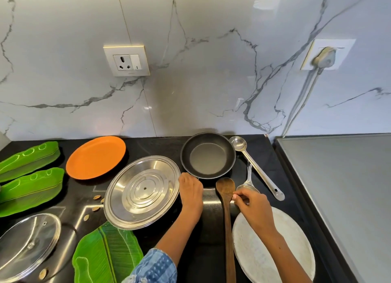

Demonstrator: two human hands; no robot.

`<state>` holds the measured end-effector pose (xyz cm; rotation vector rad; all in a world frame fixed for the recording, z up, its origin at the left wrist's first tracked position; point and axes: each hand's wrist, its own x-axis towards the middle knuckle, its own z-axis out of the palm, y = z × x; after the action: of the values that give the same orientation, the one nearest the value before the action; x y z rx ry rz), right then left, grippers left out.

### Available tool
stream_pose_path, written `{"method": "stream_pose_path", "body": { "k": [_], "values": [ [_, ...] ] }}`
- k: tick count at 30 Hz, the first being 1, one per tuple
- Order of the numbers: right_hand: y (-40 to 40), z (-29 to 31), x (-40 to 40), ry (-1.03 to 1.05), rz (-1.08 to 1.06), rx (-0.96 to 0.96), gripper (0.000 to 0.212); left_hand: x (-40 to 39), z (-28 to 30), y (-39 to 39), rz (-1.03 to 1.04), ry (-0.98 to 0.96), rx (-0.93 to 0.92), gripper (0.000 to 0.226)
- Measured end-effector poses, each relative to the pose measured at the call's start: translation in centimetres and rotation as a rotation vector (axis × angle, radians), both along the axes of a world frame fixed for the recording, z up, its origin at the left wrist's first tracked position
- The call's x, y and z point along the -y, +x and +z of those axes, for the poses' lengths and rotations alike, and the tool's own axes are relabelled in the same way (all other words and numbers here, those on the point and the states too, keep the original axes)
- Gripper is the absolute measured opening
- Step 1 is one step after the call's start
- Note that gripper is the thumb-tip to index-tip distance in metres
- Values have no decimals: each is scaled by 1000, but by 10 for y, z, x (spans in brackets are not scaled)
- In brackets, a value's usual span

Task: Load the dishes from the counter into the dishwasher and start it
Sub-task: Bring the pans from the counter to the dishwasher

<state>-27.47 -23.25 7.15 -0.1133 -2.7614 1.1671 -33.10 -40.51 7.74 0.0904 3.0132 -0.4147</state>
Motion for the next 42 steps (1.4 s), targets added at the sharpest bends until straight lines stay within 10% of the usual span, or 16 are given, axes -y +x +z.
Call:
{"method": "stream_pose_path", "body": {
  "k": [18, 42],
  "values": [
    [98, 13, -17, -41, -247, -35, 13, 32, 50, 106, 132, 1040, -87, 36],
    [543, -39, -303, -141, -893, 109, 6, -327, 26, 438, -589, 1136, 514, 30]
  ]
}}
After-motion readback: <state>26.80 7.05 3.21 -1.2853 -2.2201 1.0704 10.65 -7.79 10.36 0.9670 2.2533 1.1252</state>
